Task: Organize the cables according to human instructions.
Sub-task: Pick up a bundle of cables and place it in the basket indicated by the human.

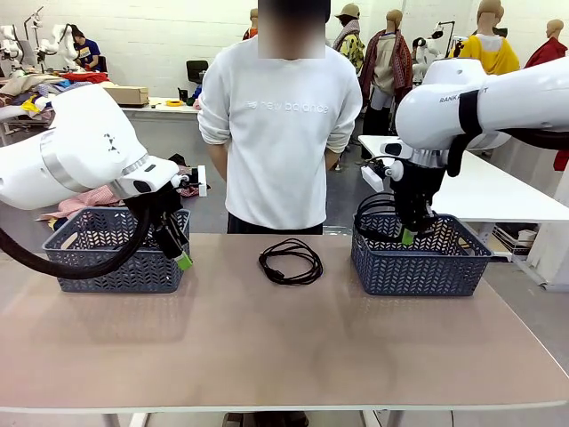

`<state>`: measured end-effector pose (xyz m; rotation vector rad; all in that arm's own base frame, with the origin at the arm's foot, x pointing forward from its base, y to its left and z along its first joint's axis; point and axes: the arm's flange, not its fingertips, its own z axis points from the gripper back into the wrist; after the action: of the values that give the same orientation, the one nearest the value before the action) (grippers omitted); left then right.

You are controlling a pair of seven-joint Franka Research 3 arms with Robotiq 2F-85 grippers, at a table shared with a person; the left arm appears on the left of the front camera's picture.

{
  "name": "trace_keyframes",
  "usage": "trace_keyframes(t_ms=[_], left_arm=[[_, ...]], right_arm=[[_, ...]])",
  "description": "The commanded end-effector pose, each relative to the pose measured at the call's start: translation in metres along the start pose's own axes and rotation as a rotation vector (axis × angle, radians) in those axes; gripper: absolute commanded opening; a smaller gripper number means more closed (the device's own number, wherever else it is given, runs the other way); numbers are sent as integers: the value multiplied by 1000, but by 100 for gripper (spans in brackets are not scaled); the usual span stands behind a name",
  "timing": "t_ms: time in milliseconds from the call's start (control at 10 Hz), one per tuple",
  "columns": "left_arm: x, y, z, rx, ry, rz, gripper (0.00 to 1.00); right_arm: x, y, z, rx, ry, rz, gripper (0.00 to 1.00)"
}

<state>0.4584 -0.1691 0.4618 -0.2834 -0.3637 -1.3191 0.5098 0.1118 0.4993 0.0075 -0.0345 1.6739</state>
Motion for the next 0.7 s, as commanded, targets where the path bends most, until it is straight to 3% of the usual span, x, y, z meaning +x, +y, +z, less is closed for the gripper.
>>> trace_keyframes(t_ms=[0,400,500,600], left_arm=[[0,1,3,3,-3,3,100],[0,1,3,3,-3,3,100],[0,1,3,3,-3,3,100],[0,1,3,3,-3,3,100]], right_arm=[[5,5,3,-2,0,20,0],[5,5,3,-2,0,20,0],[6,1,0,2,1,12,13],[-3,-14,-2,-16,8,-25,13]])
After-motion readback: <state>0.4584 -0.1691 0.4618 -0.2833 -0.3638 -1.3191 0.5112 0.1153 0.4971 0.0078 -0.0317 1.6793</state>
